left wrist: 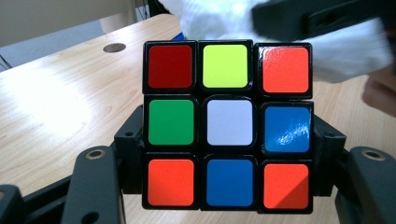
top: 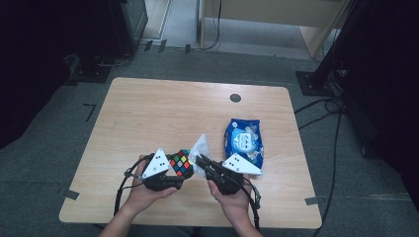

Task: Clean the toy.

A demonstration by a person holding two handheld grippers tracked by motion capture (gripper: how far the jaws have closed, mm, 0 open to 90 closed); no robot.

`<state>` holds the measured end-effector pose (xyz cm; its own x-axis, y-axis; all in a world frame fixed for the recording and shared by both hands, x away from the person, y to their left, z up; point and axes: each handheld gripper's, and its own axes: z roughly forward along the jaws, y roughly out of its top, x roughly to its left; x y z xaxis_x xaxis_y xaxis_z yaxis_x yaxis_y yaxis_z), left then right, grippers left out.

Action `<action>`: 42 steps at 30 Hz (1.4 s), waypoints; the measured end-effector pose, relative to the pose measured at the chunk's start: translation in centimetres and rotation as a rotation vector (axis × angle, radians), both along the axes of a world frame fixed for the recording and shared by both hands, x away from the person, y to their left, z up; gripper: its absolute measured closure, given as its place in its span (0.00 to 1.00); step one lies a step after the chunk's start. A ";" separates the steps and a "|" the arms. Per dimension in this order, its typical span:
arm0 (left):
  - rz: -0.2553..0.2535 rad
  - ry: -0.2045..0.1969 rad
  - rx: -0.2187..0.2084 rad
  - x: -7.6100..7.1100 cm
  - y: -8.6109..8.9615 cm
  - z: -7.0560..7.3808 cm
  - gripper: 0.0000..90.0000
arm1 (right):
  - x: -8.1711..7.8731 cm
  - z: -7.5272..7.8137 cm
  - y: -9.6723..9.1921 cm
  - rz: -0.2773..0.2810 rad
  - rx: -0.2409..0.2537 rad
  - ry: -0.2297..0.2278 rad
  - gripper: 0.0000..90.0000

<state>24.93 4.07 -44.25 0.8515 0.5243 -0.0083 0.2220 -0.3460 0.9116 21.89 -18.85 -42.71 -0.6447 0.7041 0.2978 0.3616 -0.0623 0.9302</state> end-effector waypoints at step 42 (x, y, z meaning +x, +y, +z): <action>0.090 0.009 -0.037 1.3 3.3 0.4 0.38 | 4.3 -7.8 -1.9 -0.065 -0.211 0.181 0.91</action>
<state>26.27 7.35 -43.83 0.8007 0.5979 -0.0368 0.2590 -0.2902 0.9212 26.19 -20.79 -50.53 -0.5458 0.8009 0.2463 0.5250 0.0977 0.8455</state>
